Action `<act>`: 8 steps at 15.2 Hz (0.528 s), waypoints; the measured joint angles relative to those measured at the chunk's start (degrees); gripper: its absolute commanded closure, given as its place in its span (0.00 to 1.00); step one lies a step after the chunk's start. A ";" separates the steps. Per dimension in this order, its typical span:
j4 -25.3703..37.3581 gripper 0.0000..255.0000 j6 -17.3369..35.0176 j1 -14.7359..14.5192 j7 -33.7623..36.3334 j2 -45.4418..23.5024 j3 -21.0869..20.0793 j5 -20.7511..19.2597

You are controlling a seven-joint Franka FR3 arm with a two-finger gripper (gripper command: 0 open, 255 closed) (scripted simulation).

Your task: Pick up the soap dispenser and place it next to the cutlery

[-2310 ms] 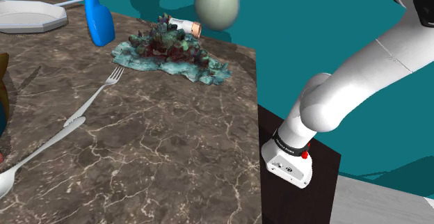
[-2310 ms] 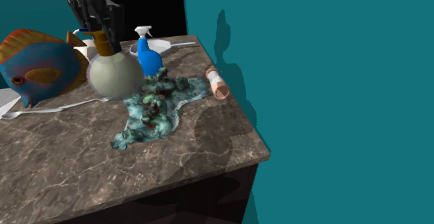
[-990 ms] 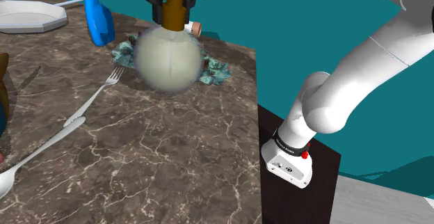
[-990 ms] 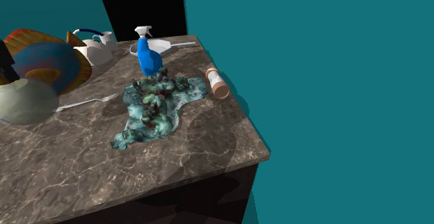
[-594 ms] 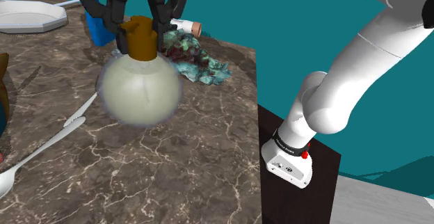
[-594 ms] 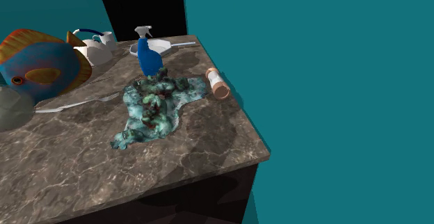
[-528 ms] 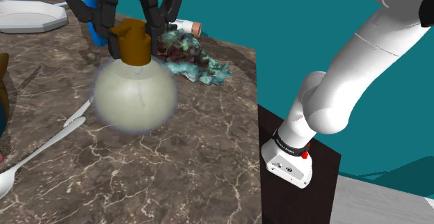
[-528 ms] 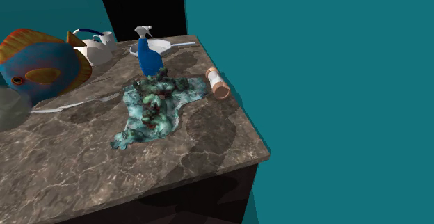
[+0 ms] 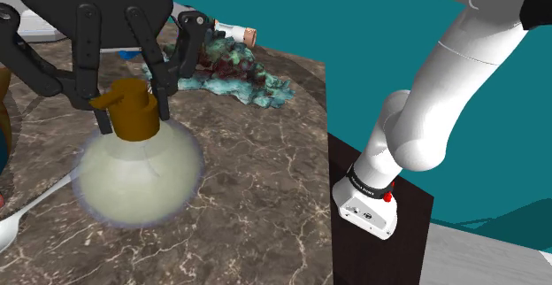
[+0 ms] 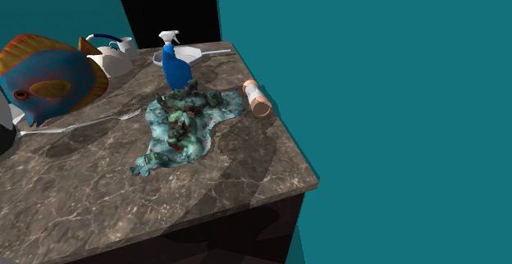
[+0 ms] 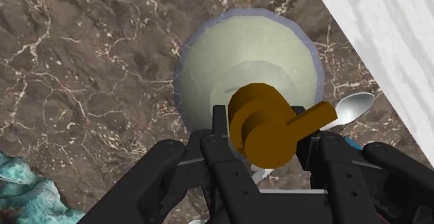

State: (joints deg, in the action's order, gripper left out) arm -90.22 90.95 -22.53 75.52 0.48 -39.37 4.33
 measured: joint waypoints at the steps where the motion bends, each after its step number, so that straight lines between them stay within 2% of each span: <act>1: -0.94 1.00 0.70 0.06 -0.17 0.28 0.07 0.19; 8: -7.57 1.00 6.24 0.27 -1.20 1.62 0.34 1.08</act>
State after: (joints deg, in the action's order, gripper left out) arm -97.79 97.19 -22.26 74.32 2.10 -39.04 5.41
